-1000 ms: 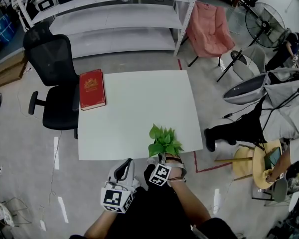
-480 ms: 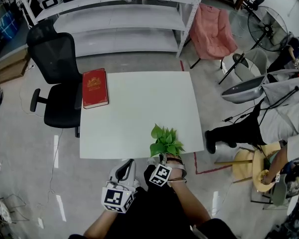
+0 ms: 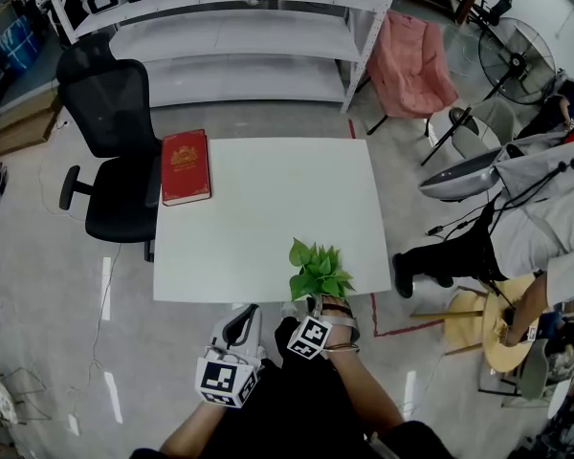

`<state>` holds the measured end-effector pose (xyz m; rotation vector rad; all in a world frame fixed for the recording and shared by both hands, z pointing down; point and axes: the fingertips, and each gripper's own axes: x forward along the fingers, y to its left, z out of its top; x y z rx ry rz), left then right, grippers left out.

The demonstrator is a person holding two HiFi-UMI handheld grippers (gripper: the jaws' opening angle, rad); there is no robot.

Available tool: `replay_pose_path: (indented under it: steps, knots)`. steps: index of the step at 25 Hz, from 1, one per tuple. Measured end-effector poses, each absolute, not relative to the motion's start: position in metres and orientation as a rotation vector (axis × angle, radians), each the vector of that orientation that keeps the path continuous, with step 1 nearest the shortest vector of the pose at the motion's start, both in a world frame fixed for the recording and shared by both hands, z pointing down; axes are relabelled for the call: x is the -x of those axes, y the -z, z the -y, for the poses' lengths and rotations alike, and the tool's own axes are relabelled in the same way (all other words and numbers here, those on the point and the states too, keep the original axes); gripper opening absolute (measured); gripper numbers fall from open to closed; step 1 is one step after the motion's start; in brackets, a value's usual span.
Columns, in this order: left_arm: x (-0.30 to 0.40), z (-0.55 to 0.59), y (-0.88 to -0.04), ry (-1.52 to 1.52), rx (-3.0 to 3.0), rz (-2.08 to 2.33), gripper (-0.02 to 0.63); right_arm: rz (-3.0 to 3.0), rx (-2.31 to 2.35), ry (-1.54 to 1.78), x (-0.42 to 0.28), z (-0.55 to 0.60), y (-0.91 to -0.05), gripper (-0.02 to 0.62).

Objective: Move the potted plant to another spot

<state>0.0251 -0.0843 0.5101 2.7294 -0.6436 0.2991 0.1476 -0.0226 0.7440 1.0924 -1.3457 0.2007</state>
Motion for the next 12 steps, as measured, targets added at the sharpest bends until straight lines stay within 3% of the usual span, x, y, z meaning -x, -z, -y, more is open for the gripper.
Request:
replay_pose_path:
  steps: [12]
  knots:
    - [-0.015,0.071,-0.503,-0.264,-2.751,0.597,0.021,1.456,-1.413,-0.318,-0.136,0.016,-0.683,0.063]
